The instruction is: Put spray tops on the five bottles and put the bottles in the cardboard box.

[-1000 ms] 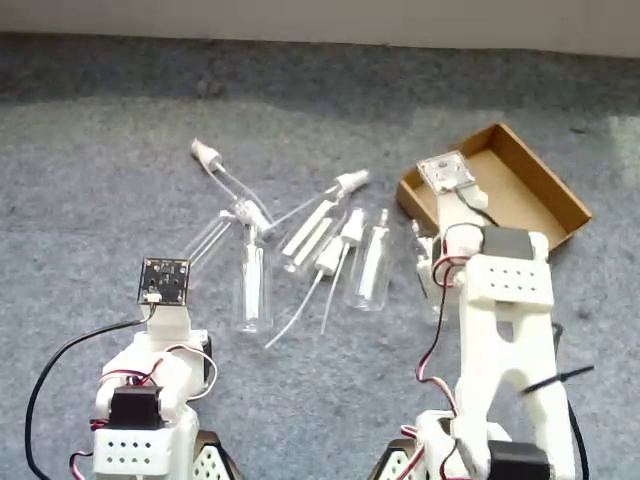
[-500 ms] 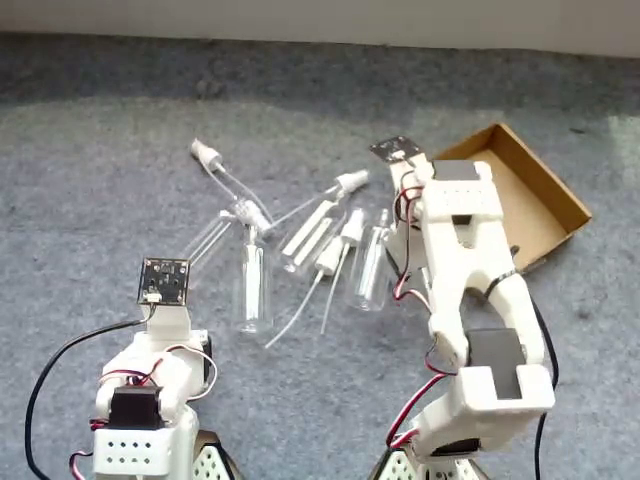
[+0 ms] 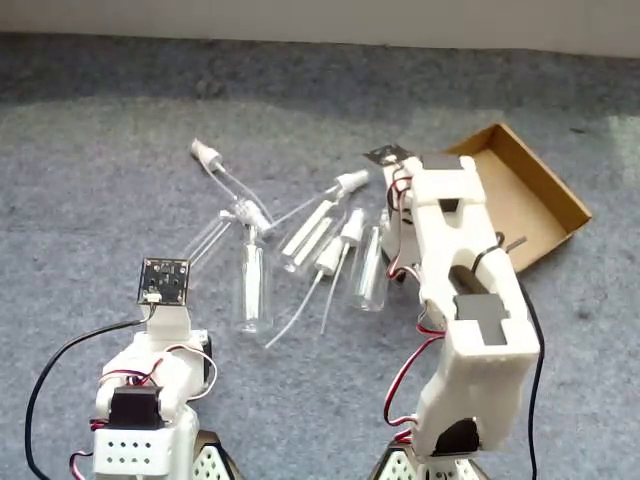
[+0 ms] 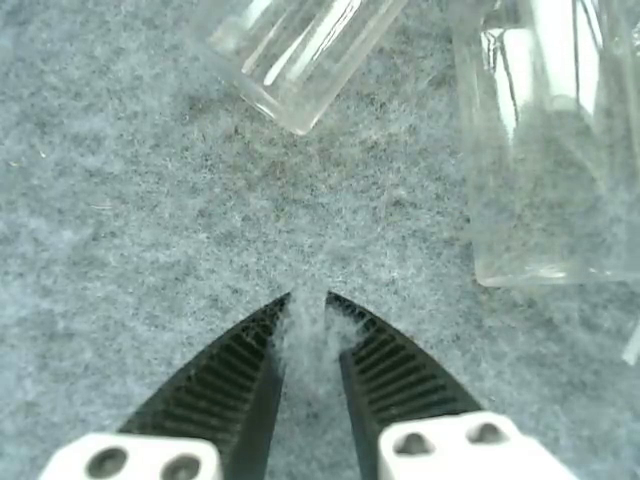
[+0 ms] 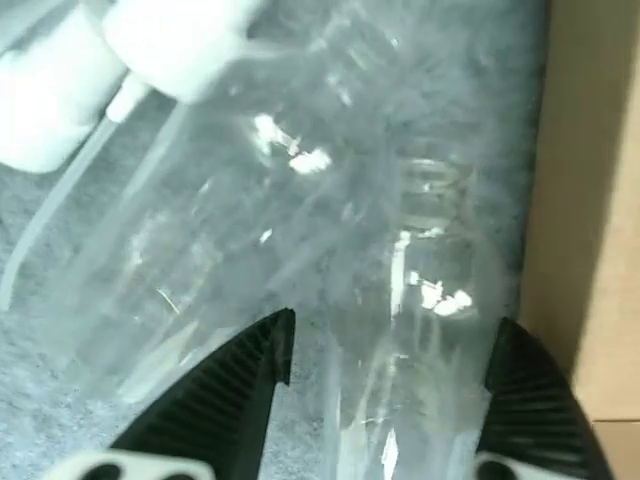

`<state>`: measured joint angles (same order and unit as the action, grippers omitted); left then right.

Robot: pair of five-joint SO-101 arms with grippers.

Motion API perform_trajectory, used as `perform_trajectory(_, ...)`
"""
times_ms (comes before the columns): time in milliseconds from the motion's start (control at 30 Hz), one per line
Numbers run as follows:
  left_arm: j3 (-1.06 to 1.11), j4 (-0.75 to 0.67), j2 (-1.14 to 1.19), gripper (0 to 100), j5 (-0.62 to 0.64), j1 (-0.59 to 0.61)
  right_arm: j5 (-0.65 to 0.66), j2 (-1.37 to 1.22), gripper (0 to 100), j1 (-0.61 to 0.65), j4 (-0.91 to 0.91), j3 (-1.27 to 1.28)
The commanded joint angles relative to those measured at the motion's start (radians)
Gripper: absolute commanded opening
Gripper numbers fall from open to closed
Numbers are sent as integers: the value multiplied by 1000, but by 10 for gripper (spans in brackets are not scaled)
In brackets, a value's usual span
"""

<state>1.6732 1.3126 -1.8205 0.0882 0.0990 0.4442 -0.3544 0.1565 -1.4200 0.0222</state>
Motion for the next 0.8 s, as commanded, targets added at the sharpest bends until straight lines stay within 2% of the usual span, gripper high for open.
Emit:
perform_trajectory(0,22,3,-1,5,6,15,11,-13,275,10,-12,-56)
perform_trajectory(167,22,3,-1,5,6,15,11,-38,264,10,2,-56)
perform_trajectory(367,22,3,-1,5,6,15,11,-35,127,10,-5,-56)
perform_trajectory(500,22,3,-1,5,6,15,8,13,128,10,-10,-56)
perform_trajectory(767,22,3,-1,5,6,15,8,312,128,10,-127,-51)
